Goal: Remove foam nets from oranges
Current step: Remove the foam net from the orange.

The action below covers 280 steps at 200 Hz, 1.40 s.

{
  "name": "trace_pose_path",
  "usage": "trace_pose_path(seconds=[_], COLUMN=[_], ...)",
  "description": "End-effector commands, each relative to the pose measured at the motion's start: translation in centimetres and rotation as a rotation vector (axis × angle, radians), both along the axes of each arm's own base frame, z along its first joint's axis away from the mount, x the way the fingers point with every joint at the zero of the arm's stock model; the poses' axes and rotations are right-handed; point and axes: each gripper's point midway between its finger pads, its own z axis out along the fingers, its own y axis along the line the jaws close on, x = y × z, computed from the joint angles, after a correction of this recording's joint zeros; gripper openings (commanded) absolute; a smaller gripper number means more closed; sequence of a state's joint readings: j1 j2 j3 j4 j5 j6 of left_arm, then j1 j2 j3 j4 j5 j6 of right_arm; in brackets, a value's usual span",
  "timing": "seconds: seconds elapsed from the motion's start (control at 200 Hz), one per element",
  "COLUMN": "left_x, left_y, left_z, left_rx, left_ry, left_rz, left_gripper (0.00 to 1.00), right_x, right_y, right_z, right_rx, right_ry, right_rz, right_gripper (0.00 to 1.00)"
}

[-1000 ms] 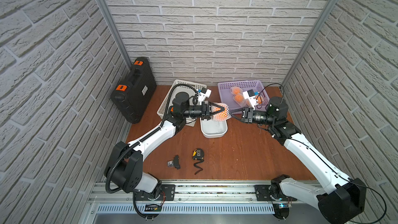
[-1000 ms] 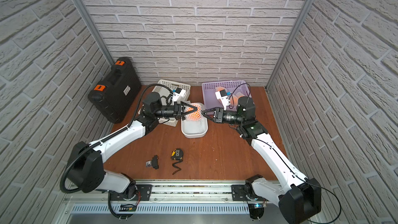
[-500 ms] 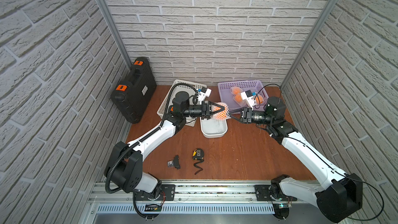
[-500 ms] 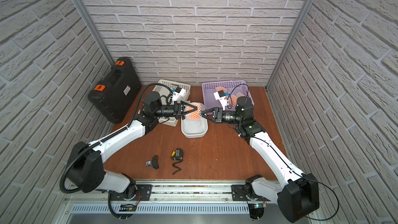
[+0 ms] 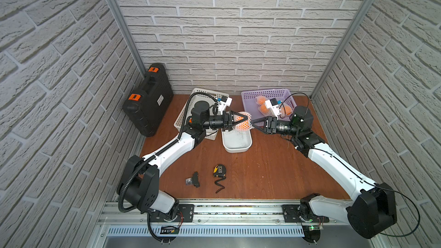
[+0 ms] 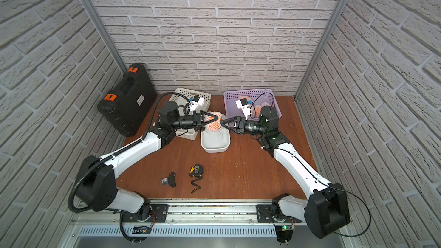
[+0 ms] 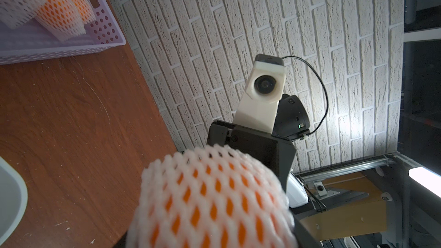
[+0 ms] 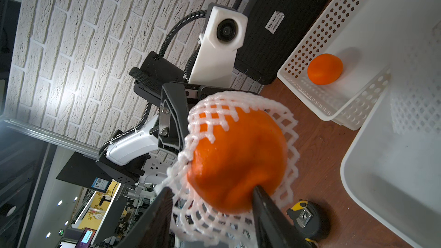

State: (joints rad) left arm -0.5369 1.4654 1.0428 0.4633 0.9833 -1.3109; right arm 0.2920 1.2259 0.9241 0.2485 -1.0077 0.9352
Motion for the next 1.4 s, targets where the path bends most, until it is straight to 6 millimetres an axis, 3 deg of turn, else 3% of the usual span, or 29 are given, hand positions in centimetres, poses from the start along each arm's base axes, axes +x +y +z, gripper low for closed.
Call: trace_pose_path(seconds=[0.0, 0.205, 0.46, 1.085, 1.29, 1.395], left_x=[-3.1, -3.3, -3.4, -2.7, -3.1, -3.4], left_y=[-1.2, -1.1, -1.1, -1.6, -2.2, -2.3], left_z=[3.3, 3.7, 3.3, 2.4, 2.5, 2.5], left_rx=[-0.072, -0.084, -0.08, -0.029, -0.033, -0.028], left_ry=[-0.102, -0.105, -0.094, -0.083, -0.077, -0.078], left_rz=[-0.132, -0.144, -0.15, -0.143, -0.174, -0.184], left_gripper=[0.48, 0.49, 0.54, 0.57, 0.38, 0.37], right_x=[-0.7, 0.1, 0.1, -1.6, -1.7, -1.6], right_y=[1.3, 1.0, 0.9, 1.2, 1.3, 1.4], right_z=[-1.3, -1.9, -0.2, 0.3, 0.9, 0.8], right_rx=[-0.026, -0.05, 0.014, 0.018, 0.032, 0.031], right_ry=[-0.013, -0.009, -0.045, -0.094, -0.116, -0.114], right_rz=[0.036, -0.013, -0.003, 0.065, 0.063, 0.062], right_gripper=[0.56, 0.52, 0.51, 0.66, 0.68, 0.69])
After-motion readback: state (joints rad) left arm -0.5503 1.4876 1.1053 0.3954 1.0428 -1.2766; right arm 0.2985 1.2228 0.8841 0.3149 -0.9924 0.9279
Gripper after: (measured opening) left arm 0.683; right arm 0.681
